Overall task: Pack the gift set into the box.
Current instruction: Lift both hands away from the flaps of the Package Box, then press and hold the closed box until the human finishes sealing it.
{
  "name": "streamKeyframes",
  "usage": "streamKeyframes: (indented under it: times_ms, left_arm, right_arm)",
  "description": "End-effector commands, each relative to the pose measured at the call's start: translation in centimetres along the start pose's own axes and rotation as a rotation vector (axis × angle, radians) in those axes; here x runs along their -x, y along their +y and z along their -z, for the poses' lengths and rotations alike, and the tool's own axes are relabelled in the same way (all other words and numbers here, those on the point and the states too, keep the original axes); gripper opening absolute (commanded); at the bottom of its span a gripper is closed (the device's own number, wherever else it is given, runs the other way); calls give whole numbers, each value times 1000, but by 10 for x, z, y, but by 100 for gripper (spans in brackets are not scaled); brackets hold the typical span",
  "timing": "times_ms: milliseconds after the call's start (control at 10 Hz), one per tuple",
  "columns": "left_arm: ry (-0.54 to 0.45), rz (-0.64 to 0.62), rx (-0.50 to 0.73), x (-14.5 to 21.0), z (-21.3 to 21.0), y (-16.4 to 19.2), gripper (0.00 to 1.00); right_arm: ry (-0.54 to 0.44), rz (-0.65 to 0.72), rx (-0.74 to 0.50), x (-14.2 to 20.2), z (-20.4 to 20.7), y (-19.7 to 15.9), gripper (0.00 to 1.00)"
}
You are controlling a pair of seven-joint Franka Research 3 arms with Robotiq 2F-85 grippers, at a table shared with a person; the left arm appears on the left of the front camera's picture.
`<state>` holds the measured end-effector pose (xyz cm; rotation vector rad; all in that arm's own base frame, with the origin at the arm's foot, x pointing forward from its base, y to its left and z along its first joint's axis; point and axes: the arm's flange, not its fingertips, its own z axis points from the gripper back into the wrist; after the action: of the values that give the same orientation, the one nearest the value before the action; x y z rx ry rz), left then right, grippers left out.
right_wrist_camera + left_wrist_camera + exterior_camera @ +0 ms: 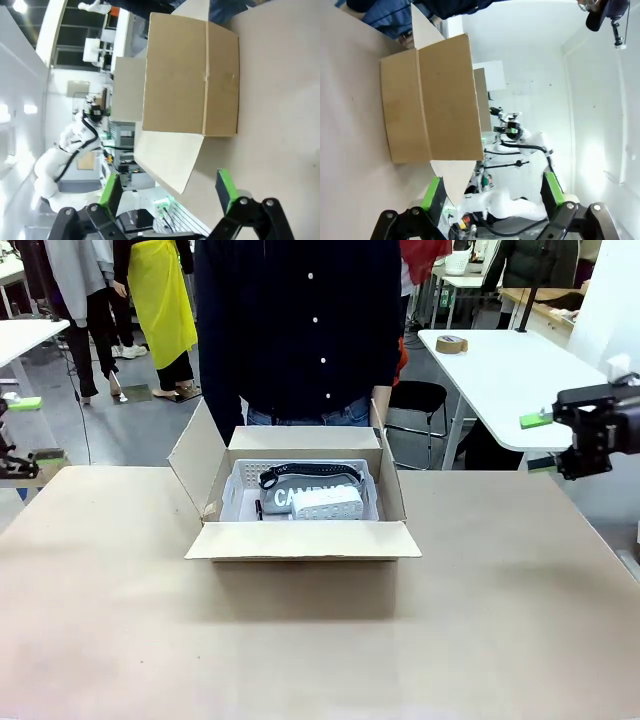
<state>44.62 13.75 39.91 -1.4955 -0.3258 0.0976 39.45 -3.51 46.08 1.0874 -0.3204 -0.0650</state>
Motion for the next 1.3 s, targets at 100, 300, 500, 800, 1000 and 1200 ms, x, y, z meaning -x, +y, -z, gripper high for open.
streamKeyframes:
  times_ms: [100, 300, 500, 800, 1000, 1200]
  left_arm:
    - [19, 63, -81, 7, 22, -34, 100]
    - [19, 63, -81, 7, 22, -34, 100]
    - [19, 63, -81, 7, 22, -34, 100]
    - [19, 63, -81, 7, 22, -34, 100]
    - [19, 63, -81, 7, 22, -34, 100]
    - [19, 63, -81, 7, 22, -34, 100]
  right_arm:
    - [22, -62, 89, -8, 10, 32, 100]
    - [22, -62, 89, -8, 10, 32, 100]
    - [22, -62, 89, -8, 10, 32, 100]
    - [22, -62, 89, -8, 10, 32, 100]
    - [22, -62, 89, -8, 10, 32, 100]
    - [22, -62, 89, -8, 10, 32, 100]
